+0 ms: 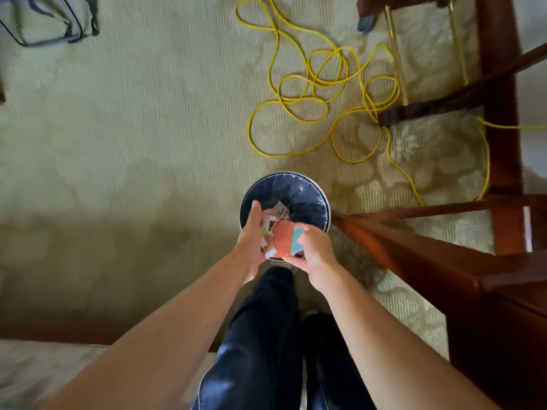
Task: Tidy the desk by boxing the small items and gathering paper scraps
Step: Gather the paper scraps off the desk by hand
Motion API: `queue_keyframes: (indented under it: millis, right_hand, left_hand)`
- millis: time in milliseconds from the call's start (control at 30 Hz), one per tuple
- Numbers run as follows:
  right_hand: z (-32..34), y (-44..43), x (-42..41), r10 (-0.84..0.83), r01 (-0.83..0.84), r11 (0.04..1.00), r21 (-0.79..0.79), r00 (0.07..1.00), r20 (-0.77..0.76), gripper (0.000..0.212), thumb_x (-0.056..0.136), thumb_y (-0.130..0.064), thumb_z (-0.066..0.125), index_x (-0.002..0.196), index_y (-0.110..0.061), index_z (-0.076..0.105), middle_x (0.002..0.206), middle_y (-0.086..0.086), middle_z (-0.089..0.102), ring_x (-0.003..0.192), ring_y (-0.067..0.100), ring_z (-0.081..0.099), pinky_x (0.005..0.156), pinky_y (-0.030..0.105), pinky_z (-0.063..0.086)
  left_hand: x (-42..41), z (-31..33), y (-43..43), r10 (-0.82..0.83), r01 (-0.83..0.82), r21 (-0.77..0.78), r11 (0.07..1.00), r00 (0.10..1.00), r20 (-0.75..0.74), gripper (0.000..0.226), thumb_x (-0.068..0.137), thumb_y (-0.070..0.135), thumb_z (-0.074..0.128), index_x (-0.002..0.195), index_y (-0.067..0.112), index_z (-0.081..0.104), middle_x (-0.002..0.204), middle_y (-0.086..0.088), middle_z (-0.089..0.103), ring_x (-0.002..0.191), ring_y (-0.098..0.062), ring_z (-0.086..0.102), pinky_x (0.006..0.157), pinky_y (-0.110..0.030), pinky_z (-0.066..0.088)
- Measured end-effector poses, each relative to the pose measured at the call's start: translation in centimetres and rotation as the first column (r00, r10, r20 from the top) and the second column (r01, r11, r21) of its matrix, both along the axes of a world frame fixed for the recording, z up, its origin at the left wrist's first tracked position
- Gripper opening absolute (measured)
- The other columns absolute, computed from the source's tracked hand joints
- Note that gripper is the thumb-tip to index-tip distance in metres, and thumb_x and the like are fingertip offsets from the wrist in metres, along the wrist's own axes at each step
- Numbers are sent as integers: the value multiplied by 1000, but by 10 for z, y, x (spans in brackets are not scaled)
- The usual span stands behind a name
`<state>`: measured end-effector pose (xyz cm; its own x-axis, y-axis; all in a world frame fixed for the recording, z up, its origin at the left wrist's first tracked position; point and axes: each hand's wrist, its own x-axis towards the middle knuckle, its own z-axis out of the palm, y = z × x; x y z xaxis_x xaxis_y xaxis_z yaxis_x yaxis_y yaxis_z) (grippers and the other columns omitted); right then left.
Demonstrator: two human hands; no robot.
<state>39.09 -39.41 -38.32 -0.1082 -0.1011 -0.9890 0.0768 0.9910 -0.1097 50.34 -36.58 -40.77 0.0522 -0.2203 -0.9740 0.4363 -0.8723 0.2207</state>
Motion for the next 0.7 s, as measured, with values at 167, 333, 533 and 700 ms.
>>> queue_keyframes:
  millis: [167, 333, 533, 700]
  right_hand:
    - [-21, 14, -2, 113, -114, 990, -79, 993, -19, 52, 100, -8, 36, 148, -28, 38, 151, 1, 38, 137, 24, 37, 107, 47, 38]
    - [-5, 29, -8, 114, -118, 987, -110, 992, -48, 49, 99, -4, 37, 145, -20, 43, 150, 3, 41, 137, 20, 39, 113, 42, 34]
    - [53, 36, -16, 54, -60, 975, -216, 998, -30, 38, 99, -5, 42, 133, -15, 55, 134, 9, 55, 111, 19, 57, 91, 34, 49]
    - [129, 34, -19, -20, 10, 954, -300, 999, -32, 30, 98, -5, 45, 123, -13, 59, 118, 7, 61, 103, 20, 61, 88, 34, 51]
  left_hand:
    - [3, -11, 5, -25, 26, 8, 1000, 999, -47, 71, 91, 74, 18, 152, 37, 21, 160, 4, 20, 147, -24, 19, 119, -49, 16]
    - [2, 2, 16, -26, 27, 45, 999, 999, -20, 69, 93, 69, 23, 149, 28, 34, 159, -2, 25, 145, -25, 26, 118, -50, 22]
    - [-8, 62, 19, -56, 51, 40, 998, 988, 146, 30, 97, 35, 53, 121, 19, 62, 118, -1, 65, 105, -17, 63, 94, -37, 52]
    - [-23, 140, 10, -67, 73, -39, 997, 988, 138, 16, 95, 25, 54, 98, 15, 67, 106, -7, 70, 85, -19, 66, 80, -33, 55]
